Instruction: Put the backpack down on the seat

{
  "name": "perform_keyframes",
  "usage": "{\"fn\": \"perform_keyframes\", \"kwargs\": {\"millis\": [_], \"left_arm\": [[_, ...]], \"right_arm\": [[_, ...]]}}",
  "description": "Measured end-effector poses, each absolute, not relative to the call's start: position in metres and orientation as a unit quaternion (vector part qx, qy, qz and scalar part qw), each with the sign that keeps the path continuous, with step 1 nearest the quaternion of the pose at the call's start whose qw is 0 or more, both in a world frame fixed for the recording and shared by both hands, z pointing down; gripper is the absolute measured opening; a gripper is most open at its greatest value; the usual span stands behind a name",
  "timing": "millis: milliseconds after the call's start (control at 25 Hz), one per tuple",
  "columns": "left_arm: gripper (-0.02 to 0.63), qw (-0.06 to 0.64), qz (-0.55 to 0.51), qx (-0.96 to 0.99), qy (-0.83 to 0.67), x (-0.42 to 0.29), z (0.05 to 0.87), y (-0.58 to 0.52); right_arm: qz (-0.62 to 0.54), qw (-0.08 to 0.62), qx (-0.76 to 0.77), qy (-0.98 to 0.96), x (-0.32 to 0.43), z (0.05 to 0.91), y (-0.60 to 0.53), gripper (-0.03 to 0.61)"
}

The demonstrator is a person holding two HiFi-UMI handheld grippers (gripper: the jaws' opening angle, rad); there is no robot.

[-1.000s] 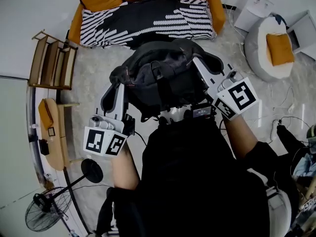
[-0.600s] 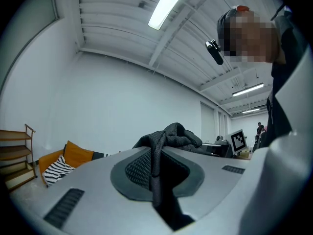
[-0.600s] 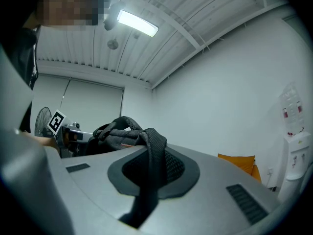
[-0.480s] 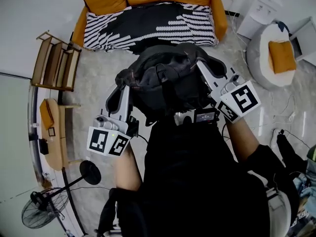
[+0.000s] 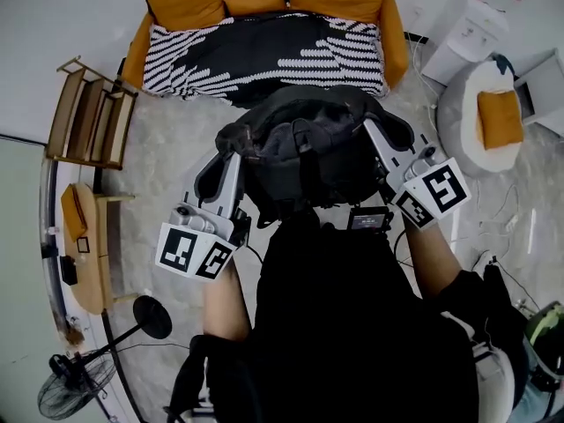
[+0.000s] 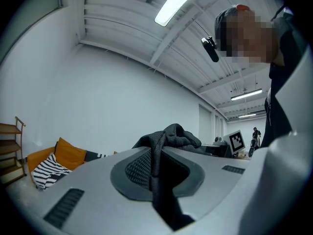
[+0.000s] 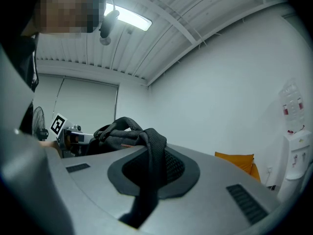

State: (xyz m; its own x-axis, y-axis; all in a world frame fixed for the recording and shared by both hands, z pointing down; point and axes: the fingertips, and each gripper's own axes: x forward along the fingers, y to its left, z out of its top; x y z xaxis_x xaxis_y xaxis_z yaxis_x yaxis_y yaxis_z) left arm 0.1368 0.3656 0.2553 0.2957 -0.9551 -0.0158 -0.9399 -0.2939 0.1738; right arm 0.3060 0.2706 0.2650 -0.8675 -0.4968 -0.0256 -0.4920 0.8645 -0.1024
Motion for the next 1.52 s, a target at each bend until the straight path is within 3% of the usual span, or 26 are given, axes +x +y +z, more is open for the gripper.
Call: {"fn": "perform_keyframes", "kwargs": {"millis": [1520], "left_arm": [[0.044, 0.07, -0.055, 0.811, -0.578, -0.037, 0.264, 0.123]], "right_arm": [[-0.085, 0.021, -0.243, 0.966, 0.129, 0.282, 0.023, 0.044]]}}
